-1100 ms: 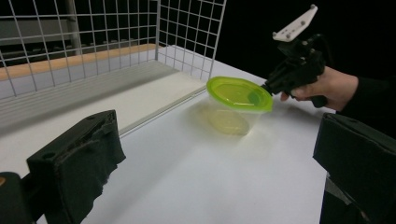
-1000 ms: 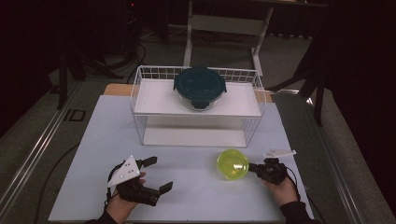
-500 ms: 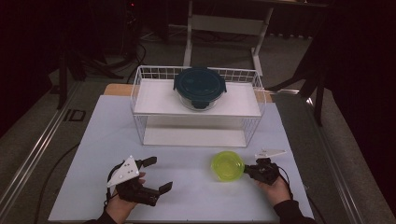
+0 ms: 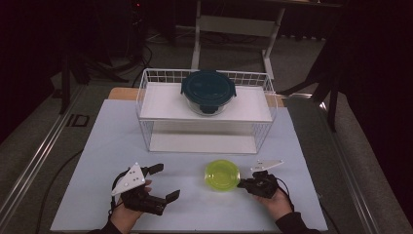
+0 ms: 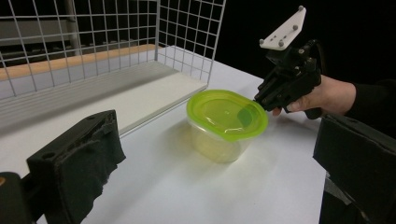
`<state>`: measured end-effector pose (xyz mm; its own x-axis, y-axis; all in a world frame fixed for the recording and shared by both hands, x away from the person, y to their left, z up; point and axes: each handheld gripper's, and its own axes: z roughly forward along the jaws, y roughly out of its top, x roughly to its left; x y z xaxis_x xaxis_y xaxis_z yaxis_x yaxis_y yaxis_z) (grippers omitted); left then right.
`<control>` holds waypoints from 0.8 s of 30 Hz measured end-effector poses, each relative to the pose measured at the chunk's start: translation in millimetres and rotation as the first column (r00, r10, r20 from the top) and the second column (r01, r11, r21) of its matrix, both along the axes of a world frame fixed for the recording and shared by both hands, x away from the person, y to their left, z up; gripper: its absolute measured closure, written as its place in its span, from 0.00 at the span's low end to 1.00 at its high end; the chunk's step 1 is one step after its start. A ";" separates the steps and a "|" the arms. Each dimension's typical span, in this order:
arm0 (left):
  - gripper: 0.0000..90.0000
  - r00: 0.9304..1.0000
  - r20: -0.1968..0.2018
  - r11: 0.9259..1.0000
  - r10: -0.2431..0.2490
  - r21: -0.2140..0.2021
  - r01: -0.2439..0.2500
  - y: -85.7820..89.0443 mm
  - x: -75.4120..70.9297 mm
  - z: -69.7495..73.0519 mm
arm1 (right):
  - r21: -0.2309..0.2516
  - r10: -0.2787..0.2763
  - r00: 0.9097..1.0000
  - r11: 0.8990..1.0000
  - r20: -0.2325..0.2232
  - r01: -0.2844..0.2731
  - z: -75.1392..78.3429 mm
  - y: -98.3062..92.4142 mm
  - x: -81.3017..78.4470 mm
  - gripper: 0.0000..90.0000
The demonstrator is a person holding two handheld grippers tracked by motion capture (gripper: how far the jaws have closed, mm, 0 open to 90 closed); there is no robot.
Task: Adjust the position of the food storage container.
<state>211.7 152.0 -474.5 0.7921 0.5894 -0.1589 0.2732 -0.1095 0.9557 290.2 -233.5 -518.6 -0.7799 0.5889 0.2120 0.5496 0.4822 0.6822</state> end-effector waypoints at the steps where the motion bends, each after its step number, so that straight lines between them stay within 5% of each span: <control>1: 0.01 1.000 0.000 1.000 -0.001 0.000 0.001 -0.1 0.0 0.0 | -0.003 0.003 1.000 1.000 0.001 -0.003 -0.5 2.5 0.1 1.00; 24: 0.01 1.000 -0.001 1.000 -0.003 -0.005 0.003 0.0 0.2 -0.4 | -0.022 0.060 0.998 0.998 -0.010 -0.061 -6.5 48.7 15.2 1.00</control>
